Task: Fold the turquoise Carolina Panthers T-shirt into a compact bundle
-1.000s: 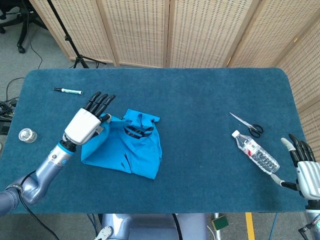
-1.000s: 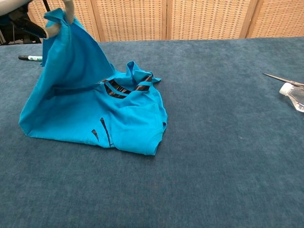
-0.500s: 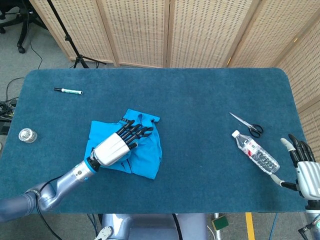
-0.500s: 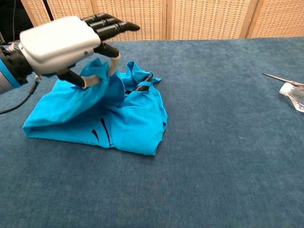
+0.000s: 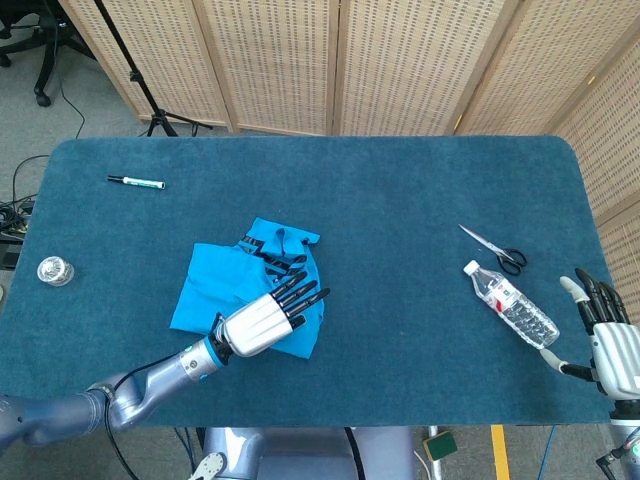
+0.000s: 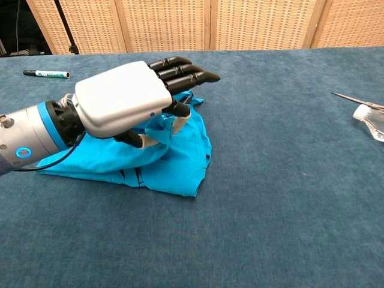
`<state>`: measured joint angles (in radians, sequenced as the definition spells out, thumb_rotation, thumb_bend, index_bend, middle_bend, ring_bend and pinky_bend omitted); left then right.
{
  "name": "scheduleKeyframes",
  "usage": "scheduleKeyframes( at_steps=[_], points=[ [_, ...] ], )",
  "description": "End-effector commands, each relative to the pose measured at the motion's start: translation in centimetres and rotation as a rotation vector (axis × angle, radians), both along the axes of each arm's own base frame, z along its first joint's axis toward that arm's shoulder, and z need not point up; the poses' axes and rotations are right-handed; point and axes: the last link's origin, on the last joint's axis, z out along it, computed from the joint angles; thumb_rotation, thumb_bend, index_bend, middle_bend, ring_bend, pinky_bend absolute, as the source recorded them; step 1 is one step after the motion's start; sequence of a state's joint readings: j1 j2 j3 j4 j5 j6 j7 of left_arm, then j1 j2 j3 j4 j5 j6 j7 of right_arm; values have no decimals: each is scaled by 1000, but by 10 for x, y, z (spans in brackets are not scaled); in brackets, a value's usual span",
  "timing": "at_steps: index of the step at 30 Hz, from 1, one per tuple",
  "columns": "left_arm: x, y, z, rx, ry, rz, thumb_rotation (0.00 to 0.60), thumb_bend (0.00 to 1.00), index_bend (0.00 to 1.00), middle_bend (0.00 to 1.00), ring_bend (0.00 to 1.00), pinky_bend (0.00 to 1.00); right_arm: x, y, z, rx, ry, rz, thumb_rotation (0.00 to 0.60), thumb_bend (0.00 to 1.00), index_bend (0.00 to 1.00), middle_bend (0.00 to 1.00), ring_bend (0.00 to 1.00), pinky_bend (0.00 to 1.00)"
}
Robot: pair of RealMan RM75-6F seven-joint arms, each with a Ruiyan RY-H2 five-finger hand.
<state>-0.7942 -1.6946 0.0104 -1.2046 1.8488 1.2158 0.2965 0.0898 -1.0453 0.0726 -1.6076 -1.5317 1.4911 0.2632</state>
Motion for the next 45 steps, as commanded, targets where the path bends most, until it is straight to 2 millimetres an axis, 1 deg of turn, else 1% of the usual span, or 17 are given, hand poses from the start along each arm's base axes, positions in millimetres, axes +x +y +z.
scheduleKeyframes(
  at_steps=[1,2,3,5,6,10,14,16,18,20,22,25,30,32,35,40,45],
  points=[
    [1,-2,-7,-4,6,1,600,298,699,0,0,0,0,0,0,1,0,1,600,0,0,0,0,0],
    [0,-3,-9,-10,9,10,600,232,559,0,0,0,1,0,0,1,-1,2,600,1,0,0,0,0],
    [0,-3,-11,-13,8,17,600,158,349,0,0,0,1,0,0,1,0,2,600,1,0,0,0,0],
    [0,-5,-11,-27,-10,35,600,50,70,0,0,0,0,1,0,2,-1,2,600,1,0,0,0,0],
    [1,-5,-10,-31,-20,39,600,14,7,0,0,0,0,1,0,2,-1,2,600,1,0,0,0,0],
    [0,-5,1,-55,-88,69,600,0,0,0,0,0,0,1,0,2,-1,2,600,1,0,0,0,0],
    [-5,-2,20,-71,-159,122,600,0,0,0,0,0,0,1,1,2,-2,3,600,1,0,0,0,0],
    [-15,3,30,-62,-171,161,600,2,3,0,0,0,0,1,1,1,-4,4,600,0,0,0,0,0],
    [-30,10,36,-62,-163,217,600,14,55,0,0,0,0,1,1,2,-4,4,600,1,0,0,0,0],
    [-43,14,37,-61,-151,260,600,24,115,0,0,0,0,1,0,5,-4,4,600,1,0,0,0,0],
    [-54,17,37,-60,-149,299,600,28,151,0,0,0,0,1,0,7,-2,4,600,1,0,0,0,0],
    [-68,20,35,-62,-158,347,600,38,177,0,0,0,0,1,-2,11,0,4,600,1,0,0,0,0],
    [-82,24,27,-65,-170,396,600,67,244,0,0,0,0,0,-4,17,2,3,600,1,0,0,0,0],
    [-86,26,24,-61,-171,411,600,85,258,0,0,0,0,0,-4,19,4,0,600,1,0,0,0,0],
    [-89,28,19,-61,-172,427,600,142,281,0,0,0,-1,-1,-5,22,6,-3,600,1,0,0,0,0],
    [-95,30,11,-70,-172,446,600,207,290,0,0,0,-1,-2,-5,21,5,-5,600,1,0,0,0,0],
    [-96,31,5,-82,-176,453,600,322,309,0,0,0,-1,-2,-4,22,3,-5,600,1,0,0,0,0]
  ],
)
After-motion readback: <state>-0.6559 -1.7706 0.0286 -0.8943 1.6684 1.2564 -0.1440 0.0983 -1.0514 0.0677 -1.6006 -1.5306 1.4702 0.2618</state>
